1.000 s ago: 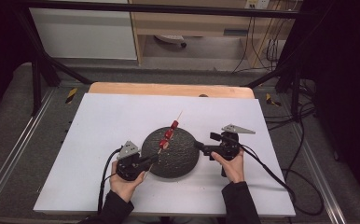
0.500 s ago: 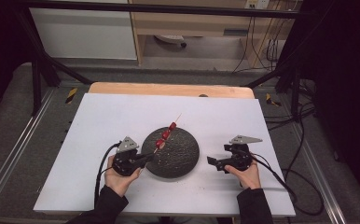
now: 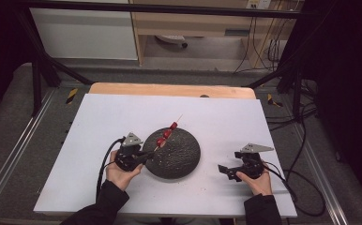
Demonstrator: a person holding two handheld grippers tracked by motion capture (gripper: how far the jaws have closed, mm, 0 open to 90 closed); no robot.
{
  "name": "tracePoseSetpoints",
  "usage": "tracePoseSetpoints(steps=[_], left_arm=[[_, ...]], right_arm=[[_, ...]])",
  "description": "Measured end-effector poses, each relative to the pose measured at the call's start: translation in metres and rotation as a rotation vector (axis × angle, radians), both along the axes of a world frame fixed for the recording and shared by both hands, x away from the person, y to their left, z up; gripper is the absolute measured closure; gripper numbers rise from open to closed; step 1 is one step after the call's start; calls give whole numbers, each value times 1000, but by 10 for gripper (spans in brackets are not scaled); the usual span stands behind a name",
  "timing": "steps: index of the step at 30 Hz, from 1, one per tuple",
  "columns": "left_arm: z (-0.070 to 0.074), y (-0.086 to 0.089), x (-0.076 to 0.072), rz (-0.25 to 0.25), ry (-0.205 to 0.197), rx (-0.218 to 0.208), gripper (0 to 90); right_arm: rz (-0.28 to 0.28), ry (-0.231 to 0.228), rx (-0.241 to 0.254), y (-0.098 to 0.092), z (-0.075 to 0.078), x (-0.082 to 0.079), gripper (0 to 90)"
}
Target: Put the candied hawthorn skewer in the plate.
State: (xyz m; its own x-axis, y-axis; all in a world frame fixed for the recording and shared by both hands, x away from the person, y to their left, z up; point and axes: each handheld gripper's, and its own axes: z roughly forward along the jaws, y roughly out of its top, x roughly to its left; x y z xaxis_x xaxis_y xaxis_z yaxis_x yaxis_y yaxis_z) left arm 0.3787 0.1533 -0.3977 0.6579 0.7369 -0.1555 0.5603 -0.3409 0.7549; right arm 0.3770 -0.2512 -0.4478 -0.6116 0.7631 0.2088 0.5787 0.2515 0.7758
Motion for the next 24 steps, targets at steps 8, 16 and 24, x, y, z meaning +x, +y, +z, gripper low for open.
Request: tracePoseSetpoints(steps=[8, 16, 24], left_arm=[[-8, -8, 7, 2, 26, 64, 879], [-17, -22, 10, -7, 57, 134, 879], [-25, -29, 10, 2, 100, 190, 879]], right_arm=[[5, 21, -33, -5, -6, -3, 15], [7, 12, -27, -6, -6, -5, 14], [7, 3, -9, -8, -5, -6, 15]])
